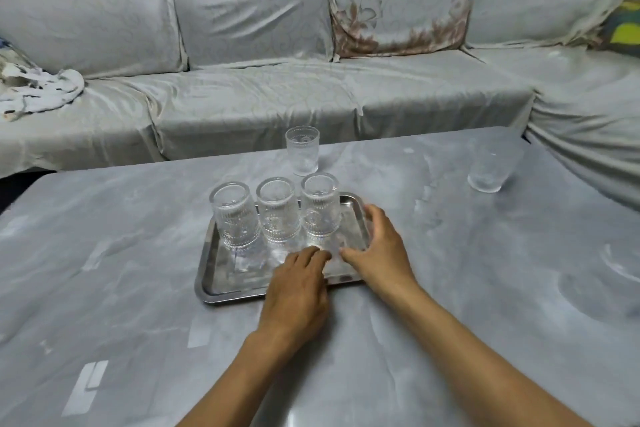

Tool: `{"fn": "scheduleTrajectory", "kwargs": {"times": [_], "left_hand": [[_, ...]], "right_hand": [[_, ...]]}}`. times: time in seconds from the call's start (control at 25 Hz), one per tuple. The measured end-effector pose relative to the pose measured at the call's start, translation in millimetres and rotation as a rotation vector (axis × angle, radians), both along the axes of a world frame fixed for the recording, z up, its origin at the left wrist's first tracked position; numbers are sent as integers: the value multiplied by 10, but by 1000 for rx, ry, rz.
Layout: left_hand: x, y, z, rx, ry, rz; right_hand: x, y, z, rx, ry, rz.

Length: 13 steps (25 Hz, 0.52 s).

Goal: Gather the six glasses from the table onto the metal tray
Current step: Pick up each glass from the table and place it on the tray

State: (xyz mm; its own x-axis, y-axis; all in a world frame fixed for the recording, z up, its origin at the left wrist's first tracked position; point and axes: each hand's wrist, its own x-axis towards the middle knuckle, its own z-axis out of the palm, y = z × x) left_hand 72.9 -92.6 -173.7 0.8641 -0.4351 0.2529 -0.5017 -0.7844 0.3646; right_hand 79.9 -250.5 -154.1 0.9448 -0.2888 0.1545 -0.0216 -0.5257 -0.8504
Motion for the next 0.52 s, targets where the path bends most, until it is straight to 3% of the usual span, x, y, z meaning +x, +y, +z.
{"fn": "scheduleTrajectory", "kwargs": {"times": [0.16,0.28,0.36,0.44,0.52], "left_hand": [[-472,-561,54,23,73,-183],[-717,-845,66,140,164,-201],[-781,-919,111,215,171,-201],[-777,-908,138,232,193,-213],[-751,-866,140,216,209,-236]], "right_hand": [[-771,-458,121,-163,-76,-78],[-1172,-1017,217,-476,-188,-339],[-1353,-1399,235,-651,-96,-526],[-1453,-1693,160,-659,-26,-666],[-1477,-1881,86,-428,-46,-795]]}}
